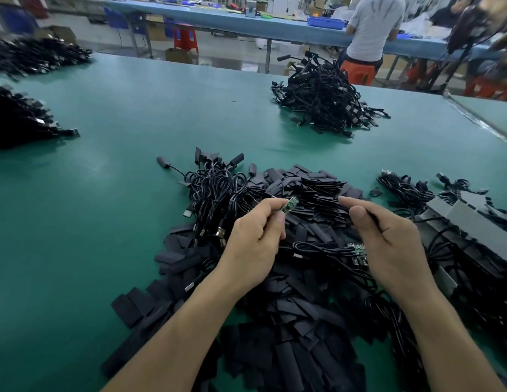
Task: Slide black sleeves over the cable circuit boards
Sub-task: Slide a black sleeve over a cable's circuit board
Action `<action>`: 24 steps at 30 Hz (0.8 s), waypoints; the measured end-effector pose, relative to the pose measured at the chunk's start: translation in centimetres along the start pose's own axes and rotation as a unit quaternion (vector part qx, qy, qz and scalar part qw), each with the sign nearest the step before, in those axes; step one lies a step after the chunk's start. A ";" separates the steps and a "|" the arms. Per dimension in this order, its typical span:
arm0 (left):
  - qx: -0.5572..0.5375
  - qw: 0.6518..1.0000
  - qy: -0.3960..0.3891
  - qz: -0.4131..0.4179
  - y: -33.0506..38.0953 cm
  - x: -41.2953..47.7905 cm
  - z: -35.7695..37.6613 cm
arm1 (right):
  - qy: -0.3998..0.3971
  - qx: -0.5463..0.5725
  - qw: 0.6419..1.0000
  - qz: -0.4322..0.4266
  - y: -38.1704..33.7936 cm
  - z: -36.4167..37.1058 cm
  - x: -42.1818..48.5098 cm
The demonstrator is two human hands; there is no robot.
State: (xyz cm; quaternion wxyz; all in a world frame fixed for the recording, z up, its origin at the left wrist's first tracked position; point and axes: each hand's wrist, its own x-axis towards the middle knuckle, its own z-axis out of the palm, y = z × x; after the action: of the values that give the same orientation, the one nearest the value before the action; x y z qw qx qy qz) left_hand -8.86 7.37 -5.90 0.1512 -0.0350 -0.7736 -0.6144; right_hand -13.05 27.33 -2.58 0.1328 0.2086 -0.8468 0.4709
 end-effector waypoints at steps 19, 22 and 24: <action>-0.027 0.997 -0.061 -0.026 0.5 -0.1 -0.3 | -0.018 0.111 0.990 -0.080 -1.1 2.7 -0.9; -0.045 0.996 -0.067 -0.036 0.4 -0.1 -0.2 | -0.022 0.099 0.993 -0.057 -1.2 2.6 -1.1; -0.064 0.995 -0.067 -0.044 0.5 -0.1 -0.3 | -0.033 0.071 0.995 -0.055 -1.3 2.6 -1.2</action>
State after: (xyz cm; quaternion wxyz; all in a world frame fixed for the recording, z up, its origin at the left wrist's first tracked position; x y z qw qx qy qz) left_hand -8.65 7.23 -5.43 0.0693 -0.0520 -0.7418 -0.6651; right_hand -11.46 24.79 -3.41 0.1152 0.2798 -0.8023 0.5146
